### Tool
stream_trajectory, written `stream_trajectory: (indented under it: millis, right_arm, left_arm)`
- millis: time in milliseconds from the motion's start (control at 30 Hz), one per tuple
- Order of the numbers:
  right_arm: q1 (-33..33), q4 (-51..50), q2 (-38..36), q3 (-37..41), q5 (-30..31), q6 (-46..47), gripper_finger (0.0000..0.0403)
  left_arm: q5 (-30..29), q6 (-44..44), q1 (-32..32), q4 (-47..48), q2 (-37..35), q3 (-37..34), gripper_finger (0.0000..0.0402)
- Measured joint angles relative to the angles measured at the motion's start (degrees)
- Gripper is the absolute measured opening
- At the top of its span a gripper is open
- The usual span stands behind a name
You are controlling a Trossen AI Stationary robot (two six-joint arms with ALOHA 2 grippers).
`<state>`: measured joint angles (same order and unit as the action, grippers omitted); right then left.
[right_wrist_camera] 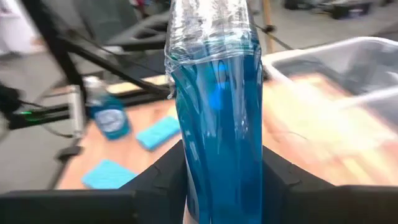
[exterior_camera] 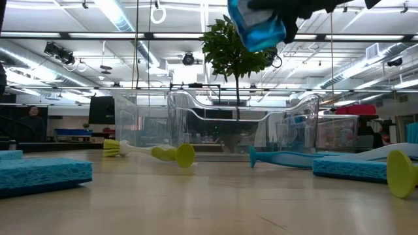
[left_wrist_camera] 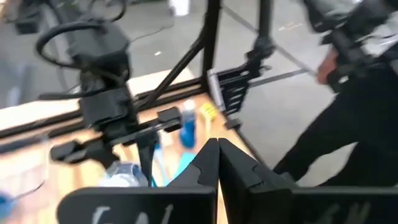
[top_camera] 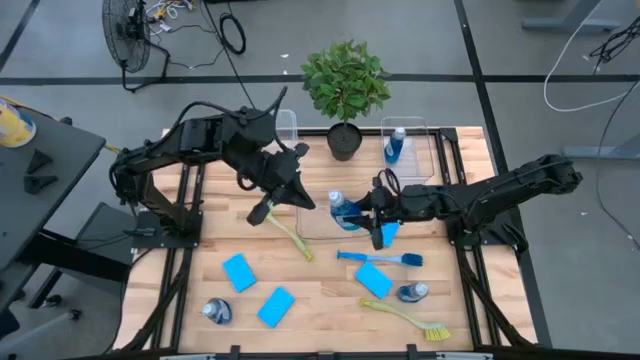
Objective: Pick & Place Kitchen Sink Supplies
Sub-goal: Put the dish soap into the top transparent bin
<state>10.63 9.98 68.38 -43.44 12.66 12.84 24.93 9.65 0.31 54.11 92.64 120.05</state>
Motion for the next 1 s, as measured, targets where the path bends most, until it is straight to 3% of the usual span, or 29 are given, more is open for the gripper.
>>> stream_trajectory:
  millis: [100,300,567,1000]
  right_arm:
    - [0.0,-1.8,0.0,0.0,4.5,-0.1,0.0133]
    - [0.0,-5.0,0.0,0.0,14.4,-0.1,0.0133]
    - [0.0,-8.6,-0.8,0.0,29.0,-0.2,0.0133]
    - [-2.0,-22.5,-8.8,0.0,47.1,5.8,0.0138]
  left_arm:
    - [-2.9,0.0,-0.3,1.2,0.0,-0.5,0.0004]
    - [-1.8,-3.4,-0.3,0.2,0.0,-7.1,0.0003]
    - [-1.6,-9.0,-1.3,-11.7,-0.2,-19.7,0.0002]
    - [-7.0,-11.3,-1.3,-21.3,-0.2,-25.0,0.0001]
